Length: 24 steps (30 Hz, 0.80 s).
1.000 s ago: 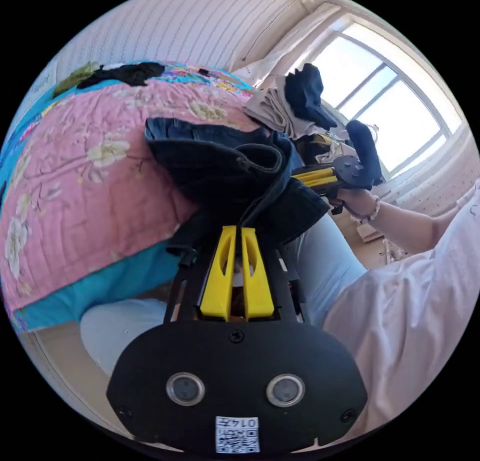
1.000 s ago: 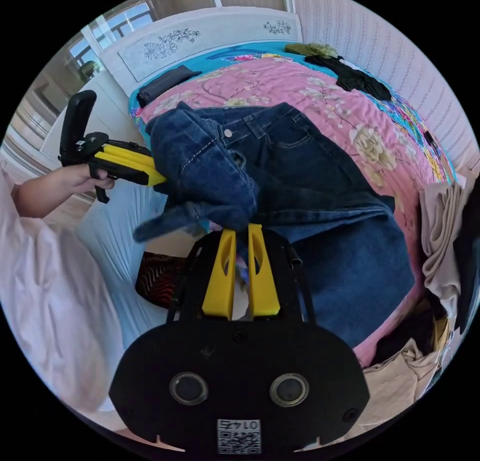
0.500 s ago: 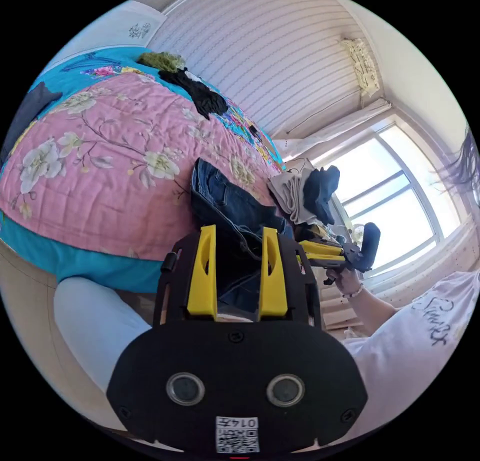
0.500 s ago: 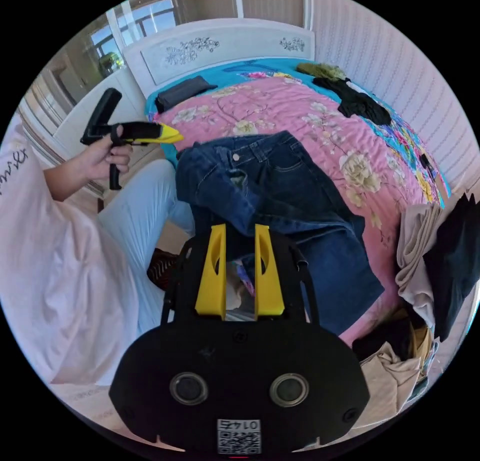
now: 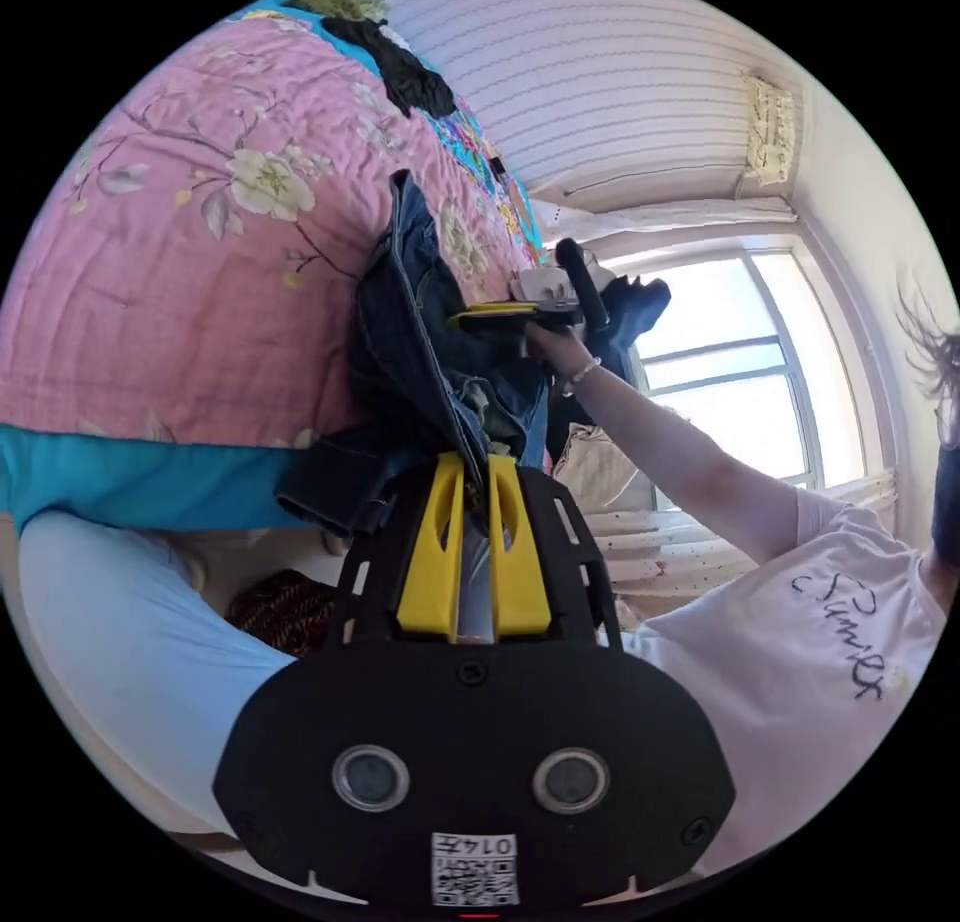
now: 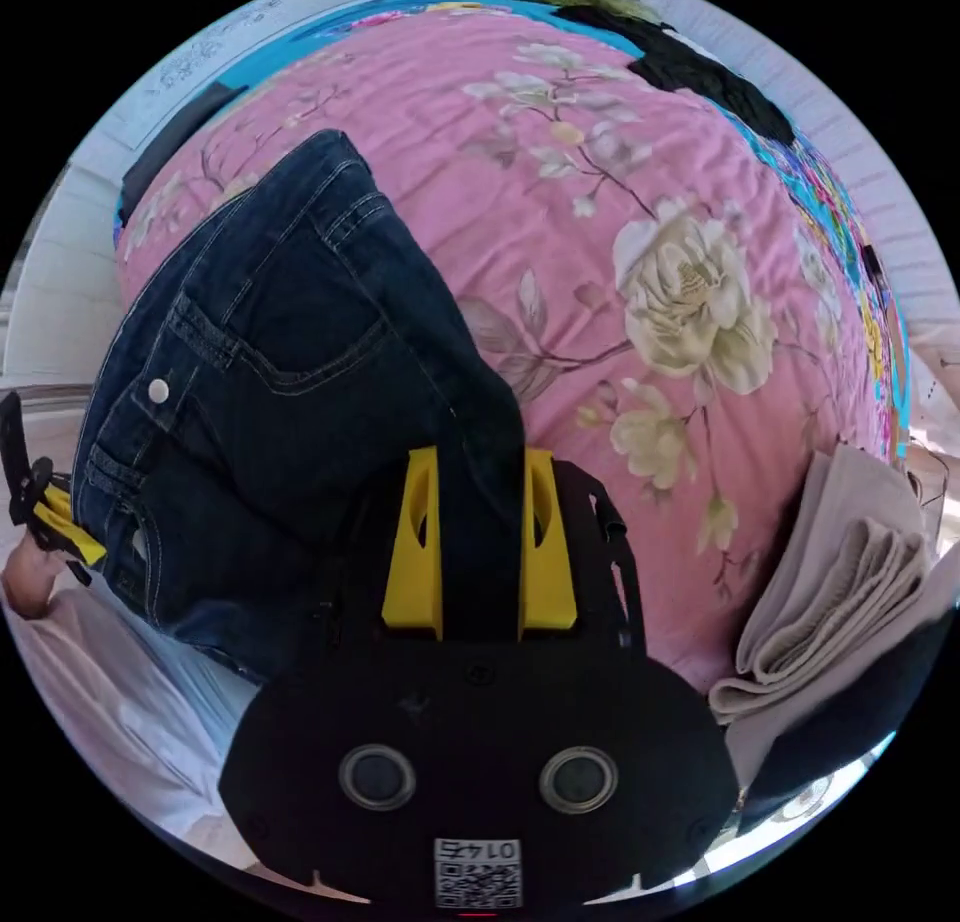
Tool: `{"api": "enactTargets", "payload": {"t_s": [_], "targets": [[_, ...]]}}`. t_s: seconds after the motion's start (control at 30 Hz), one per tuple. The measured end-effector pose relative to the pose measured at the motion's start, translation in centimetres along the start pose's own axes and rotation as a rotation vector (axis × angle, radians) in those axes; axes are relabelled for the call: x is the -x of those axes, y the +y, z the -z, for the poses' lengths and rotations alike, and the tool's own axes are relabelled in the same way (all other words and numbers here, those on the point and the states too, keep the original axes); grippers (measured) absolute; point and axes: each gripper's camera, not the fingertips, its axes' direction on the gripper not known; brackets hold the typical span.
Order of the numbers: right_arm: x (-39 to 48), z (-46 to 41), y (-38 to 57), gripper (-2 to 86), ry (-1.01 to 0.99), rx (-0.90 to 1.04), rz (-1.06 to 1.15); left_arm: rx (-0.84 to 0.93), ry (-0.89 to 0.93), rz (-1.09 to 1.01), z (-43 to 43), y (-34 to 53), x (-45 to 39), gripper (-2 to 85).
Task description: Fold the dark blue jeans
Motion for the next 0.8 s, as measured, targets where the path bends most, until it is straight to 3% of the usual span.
{"api": "enactTargets", "payload": {"t_s": [0.13,0.27,0.43,0.53,0.6,0.63,0.7,0.8], "targets": [[-1.4,3.8,3.5,1.5,-0.066,-0.115,-0.042,0.015,0.038,-0.268,2.5,-0.6,-6.2,3.8],[-2.8,12.7,13.9,-0.2,-0.133,-0.43,-0.142,0.005,0.176,-0.497,3.7,-1.6,-12.9,3.5],[-3.4,25.2,26.8,-0.2,0.089,-0.769,-0.274,-0.157,0.539,-0.831,9.3,-5.0,-24.8,3.2],[-4.1,36.8,32.1,0.1,0.176,-1.098,-0.292,-0.346,0.661,-0.924,17.0,-7.2,-27.9,3.2],[-2.3,47.3,31.8,0.3,0.194,-1.312,-0.178,-0.502,0.65,-0.936,22.8,-7.2,-27.5,3.1],[-1.4,49.7,30.7,0.3,0.203,-1.332,-0.125,-0.61,0.596,-0.941,27.2,-6.7,-26.5,3.1],[3.1,57.1,22.0,0.3,0.185,-1.203,0.097,-0.764,0.418,-0.886,33.8,-5.4,-24.2,3.2],[9.3,58.0,6.2,0.2,0.046,-0.93,0.369,-0.959,0.061,-0.725,43.6,-2.8,-18.7,3.5]]}}
